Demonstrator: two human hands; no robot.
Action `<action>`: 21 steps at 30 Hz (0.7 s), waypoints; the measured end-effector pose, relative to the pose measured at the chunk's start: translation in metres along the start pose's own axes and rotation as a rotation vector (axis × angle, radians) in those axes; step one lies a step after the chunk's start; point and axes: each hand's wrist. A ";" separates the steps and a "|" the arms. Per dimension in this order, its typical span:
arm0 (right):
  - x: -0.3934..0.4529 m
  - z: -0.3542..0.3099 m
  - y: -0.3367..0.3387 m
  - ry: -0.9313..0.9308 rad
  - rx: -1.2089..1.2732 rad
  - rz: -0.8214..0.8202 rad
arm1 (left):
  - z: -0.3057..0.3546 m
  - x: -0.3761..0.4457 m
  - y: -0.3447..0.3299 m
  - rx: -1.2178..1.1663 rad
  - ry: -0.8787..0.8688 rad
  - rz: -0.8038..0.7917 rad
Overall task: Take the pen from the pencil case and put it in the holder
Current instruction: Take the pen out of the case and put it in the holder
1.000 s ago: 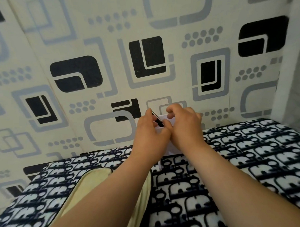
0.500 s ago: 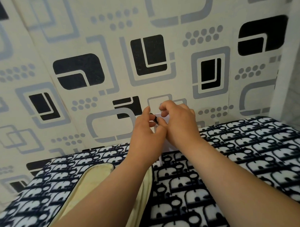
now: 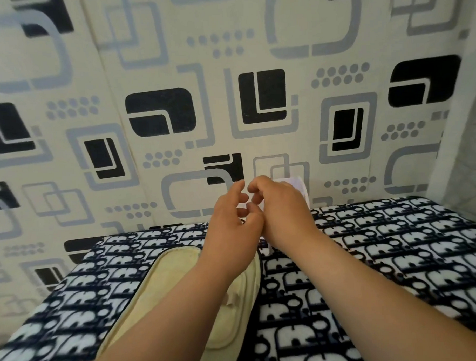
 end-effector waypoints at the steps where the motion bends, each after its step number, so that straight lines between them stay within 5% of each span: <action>1: -0.003 -0.003 -0.001 -0.022 0.028 -0.021 | -0.002 -0.003 0.002 -0.007 0.007 -0.005; 10: -0.038 -0.022 -0.027 -0.232 0.071 -0.108 | -0.028 -0.035 0.024 0.065 0.019 -0.089; 21: -0.059 -0.003 -0.038 -0.508 -0.189 -0.265 | -0.087 -0.041 0.061 0.500 0.062 -0.150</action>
Point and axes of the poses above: each hand's wrist, its own x-axis towards the middle knuckle, its own y-axis out of the back of the hand, z = x × y, and after that the axes turned 12 degrees about x, right-handed
